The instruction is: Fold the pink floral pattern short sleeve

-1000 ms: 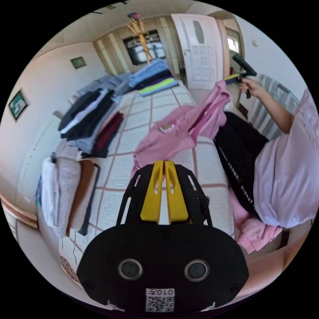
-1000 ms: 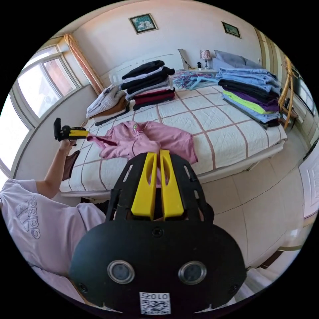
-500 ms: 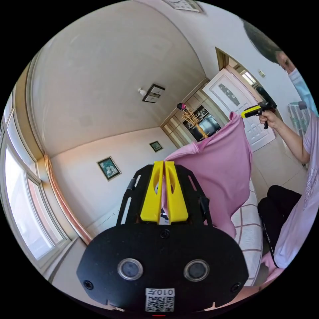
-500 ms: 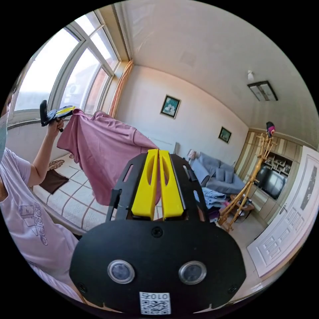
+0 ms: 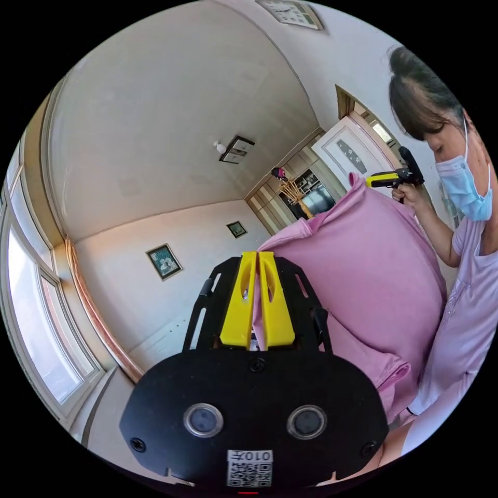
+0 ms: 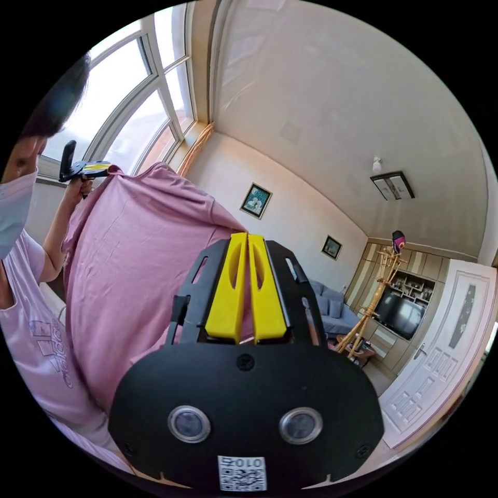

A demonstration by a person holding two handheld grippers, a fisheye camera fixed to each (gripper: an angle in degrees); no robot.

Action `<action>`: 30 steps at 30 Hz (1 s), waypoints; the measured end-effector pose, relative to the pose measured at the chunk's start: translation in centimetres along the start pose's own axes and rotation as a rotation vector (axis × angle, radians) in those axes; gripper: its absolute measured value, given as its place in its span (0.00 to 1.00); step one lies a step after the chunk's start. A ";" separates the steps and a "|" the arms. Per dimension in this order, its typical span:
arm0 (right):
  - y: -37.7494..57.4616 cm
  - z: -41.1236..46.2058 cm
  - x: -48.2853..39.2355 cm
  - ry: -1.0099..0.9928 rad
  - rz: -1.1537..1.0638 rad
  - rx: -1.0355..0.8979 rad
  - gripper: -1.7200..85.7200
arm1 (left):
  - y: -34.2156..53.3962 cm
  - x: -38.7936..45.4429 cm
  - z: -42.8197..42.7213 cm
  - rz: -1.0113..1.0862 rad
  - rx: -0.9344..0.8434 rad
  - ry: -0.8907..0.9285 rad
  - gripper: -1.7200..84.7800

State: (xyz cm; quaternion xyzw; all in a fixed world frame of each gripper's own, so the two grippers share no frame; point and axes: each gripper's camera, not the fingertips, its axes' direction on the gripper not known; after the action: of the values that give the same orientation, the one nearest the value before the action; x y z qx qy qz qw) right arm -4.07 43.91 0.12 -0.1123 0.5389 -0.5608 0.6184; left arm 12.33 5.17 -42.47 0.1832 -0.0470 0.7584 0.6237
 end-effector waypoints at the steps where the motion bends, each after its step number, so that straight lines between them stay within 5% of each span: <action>1: 0.2 1.1 0.0 -0.011 0.002 -0.024 0.04 | 1.4 -0.4 2.2 -0.018 -0.050 0.032 0.02; 8: 2.5 19.8 4.4 -0.167 0.097 -0.262 0.04 | 12.2 -4.5 21.1 -0.148 -0.322 0.170 0.02; 18: -5.5 24.5 14.0 -0.161 0.226 0.046 0.04 | 7.5 -9.5 21.2 -0.022 -0.077 0.044 0.02; 24: 0.9 27.1 13.1 -0.229 0.172 -0.102 0.05 | 15.3 -0.9 20.6 0.083 -0.127 0.122 0.02; 30: 13.2 34.1 13.1 -0.460 0.324 -0.492 0.05 | 30.9 14.6 24.1 0.090 -0.479 0.325 0.02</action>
State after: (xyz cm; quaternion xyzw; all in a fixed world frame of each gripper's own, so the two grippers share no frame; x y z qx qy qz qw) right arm 27.79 21.98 -3.34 -0.2940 0.5152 -0.2696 0.7586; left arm -14.38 4.78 -10.28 -0.0952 -0.1322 0.7720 0.6144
